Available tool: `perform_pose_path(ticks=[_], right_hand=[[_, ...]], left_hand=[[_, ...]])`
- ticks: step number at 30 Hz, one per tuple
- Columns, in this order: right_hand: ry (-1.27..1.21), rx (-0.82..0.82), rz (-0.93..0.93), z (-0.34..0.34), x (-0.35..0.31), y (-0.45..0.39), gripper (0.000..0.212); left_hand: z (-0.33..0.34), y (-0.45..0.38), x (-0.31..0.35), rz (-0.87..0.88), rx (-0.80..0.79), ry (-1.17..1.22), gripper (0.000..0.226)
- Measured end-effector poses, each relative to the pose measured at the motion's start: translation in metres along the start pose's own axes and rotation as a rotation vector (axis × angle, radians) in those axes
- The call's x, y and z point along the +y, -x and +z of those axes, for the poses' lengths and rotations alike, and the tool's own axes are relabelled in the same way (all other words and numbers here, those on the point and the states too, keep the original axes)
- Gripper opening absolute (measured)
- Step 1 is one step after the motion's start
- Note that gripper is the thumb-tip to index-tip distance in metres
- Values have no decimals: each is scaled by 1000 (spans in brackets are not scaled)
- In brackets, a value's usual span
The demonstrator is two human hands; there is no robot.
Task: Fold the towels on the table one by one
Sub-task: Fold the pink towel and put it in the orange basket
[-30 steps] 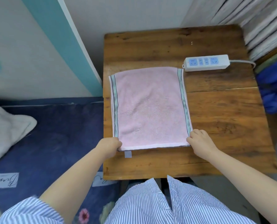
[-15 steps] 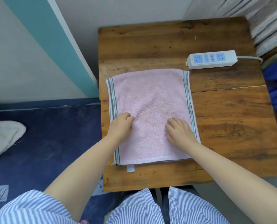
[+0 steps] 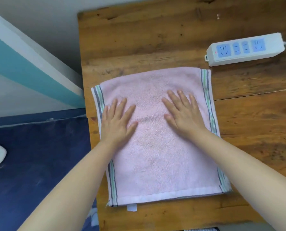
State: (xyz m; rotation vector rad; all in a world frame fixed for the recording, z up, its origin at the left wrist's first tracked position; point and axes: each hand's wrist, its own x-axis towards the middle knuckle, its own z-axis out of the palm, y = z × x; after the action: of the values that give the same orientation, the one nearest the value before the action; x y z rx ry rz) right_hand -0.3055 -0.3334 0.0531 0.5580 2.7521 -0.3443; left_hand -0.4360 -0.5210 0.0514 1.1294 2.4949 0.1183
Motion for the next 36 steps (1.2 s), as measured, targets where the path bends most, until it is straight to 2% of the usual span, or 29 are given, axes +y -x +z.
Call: perform_pose_path(ticks=[3, 7, 9, 12, 14, 18, 25, 29, 31, 34, 36], right_hand=[[-47, 32, 143, -9, 38, 3, 72], [-52, 5, 270, -27, 66, 6, 66], [-58, 64, 207, -35, 53, 0, 65], [-67, 111, 12, -42, 16, -26, 60], [-54, 81, -86, -39, -6, -49, 54], [11, 15, -161, -25, -19, -77, 54], [-18, 3, -33, -38, 56, -68, 53], [8, -91, -34, -49, 88, -56, 53], [-4, -100, -41, -54, 90, -55, 52], [23, 40, -44, -65, 80, -58, 46], [91, 93, 25, -73, 71, -63, 43]], left_hand=[[-5, -2, -10, -59, 21, 27, 72], [-16, -5, -8, -65, 19, 52, 72], [-25, -14, -3, -59, 67, 62, 65], [-32, -41, 11, -33, 144, 112, 53], [-31, -62, 20, -41, 109, 133, 51], [-20, -81, 9, -21, 84, 52, 51], [-32, -83, -45, -36, 45, -1, 67], [-35, -81, -51, -14, 12, 16, 67], [-37, -81, -48, -21, 26, 44, 60], [-46, -84, -40, -42, 89, 101, 46], [-54, -86, -36, -77, 83, 95, 32]])
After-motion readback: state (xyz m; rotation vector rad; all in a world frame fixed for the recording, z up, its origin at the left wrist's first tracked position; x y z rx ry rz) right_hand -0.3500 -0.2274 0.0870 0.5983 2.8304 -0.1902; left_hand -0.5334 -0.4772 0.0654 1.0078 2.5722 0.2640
